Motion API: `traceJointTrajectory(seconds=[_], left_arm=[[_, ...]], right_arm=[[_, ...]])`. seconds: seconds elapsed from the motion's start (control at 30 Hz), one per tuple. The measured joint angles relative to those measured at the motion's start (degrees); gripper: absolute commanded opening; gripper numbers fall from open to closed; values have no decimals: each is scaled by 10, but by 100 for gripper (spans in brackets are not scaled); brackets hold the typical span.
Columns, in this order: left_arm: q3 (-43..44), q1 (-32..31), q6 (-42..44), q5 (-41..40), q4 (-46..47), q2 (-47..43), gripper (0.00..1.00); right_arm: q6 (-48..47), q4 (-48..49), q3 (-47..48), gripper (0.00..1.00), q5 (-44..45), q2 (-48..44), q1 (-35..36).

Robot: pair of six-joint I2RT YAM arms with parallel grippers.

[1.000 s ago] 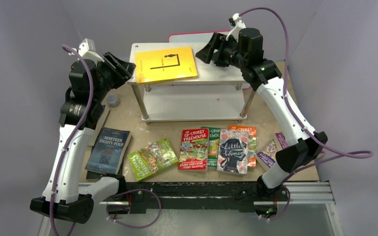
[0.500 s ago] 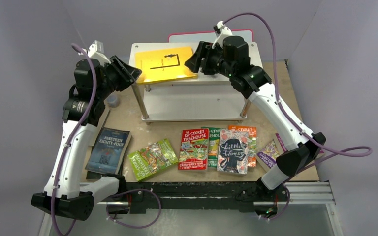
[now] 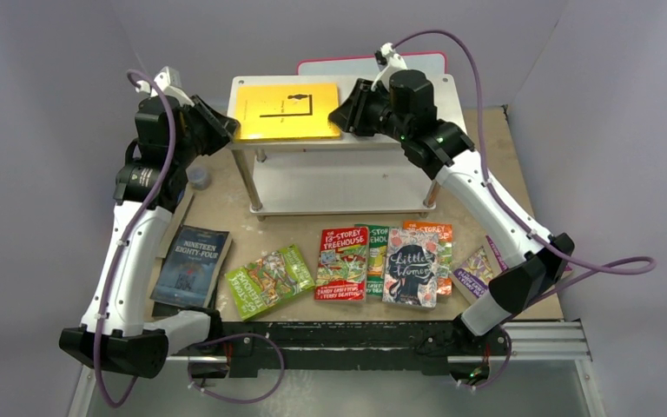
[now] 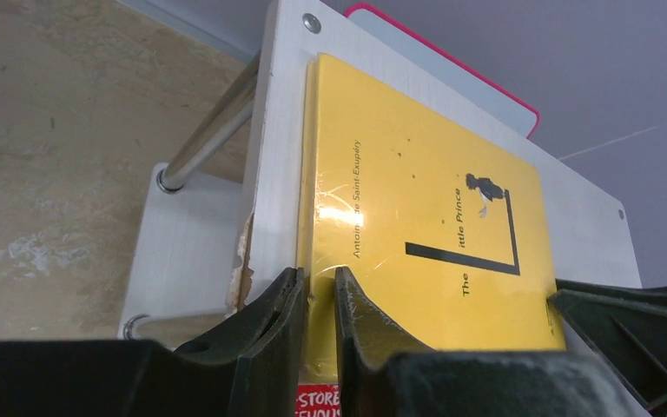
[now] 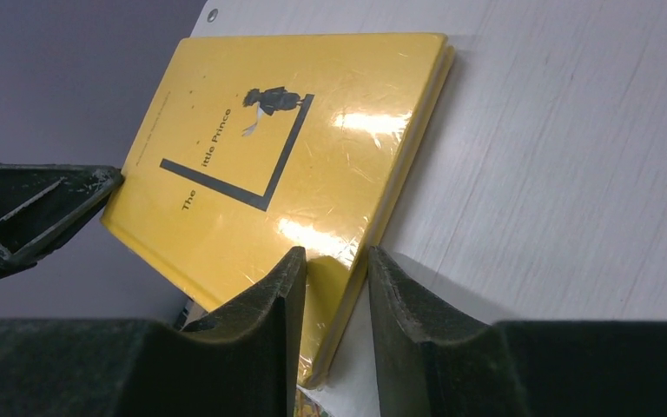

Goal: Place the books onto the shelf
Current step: Place the book on the shelf.

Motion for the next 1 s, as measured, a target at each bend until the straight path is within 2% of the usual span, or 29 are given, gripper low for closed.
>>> traceJointTrajectory(seconds=[0.4,1.0], left_arm=[[18,1,15,-77,-19,5,16],[20,3,16,-82,-25,3,15]], right_arm=[[11,21,-3,33,0,7,27],[18,21,16,30,28,26,31]])
